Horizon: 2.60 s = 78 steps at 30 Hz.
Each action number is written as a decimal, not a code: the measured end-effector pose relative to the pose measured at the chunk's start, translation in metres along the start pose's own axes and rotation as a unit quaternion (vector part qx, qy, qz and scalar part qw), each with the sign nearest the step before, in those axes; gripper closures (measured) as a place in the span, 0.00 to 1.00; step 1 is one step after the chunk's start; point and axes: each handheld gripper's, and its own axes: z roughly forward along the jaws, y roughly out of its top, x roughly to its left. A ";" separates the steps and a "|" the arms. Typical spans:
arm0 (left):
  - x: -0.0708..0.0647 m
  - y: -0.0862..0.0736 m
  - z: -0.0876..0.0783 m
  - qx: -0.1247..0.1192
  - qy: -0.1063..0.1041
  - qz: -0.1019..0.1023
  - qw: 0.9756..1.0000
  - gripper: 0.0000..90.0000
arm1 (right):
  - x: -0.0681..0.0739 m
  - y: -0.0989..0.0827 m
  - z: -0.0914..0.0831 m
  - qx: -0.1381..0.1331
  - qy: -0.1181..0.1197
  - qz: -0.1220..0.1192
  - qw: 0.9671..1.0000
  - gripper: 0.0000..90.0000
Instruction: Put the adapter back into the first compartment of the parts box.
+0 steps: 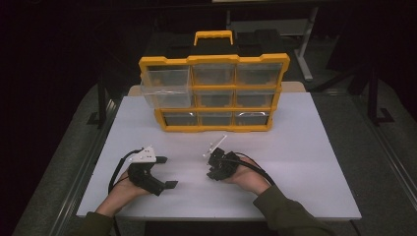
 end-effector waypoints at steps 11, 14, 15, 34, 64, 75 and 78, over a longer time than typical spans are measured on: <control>0.001 -0.001 0.000 0.001 -0.001 -0.002 1.000 0.00 | -0.001 0.000 0.000 0.001 0.001 -0.004 1.000 0.84; 0.001 -0.002 0.000 0.000 -0.002 -0.002 1.000 0.00 | -0.001 0.000 0.000 0.000 0.003 -0.009 1.000 0.84; 0.001 -0.002 0.000 0.000 -0.002 -0.003 1.000 0.00 | -0.002 0.000 0.000 0.001 0.004 -0.010 1.000 0.84; 0.000 -0.005 0.000 0.005 -0.001 0.001 1.000 0.00 | -0.007 0.004 -0.020 -0.010 0.031 -0.010 0.999 0.84; 0.000 -0.005 -0.002 0.002 -0.002 -0.007 1.000 0.00 | -0.025 0.023 -0.067 -0.015 0.027 -0.017 0.999 0.84; -0.001 -0.005 -0.001 0.001 -0.008 -0.007 1.000 0.02 | -0.032 0.035 -0.088 -0.025 0.033 -0.014 0.999 0.84; -0.001 -0.005 -0.001 0.001 -0.009 -0.007 1.000 0.02 | -0.033 0.037 -0.091 -0.026 0.032 -0.017 0.999 0.84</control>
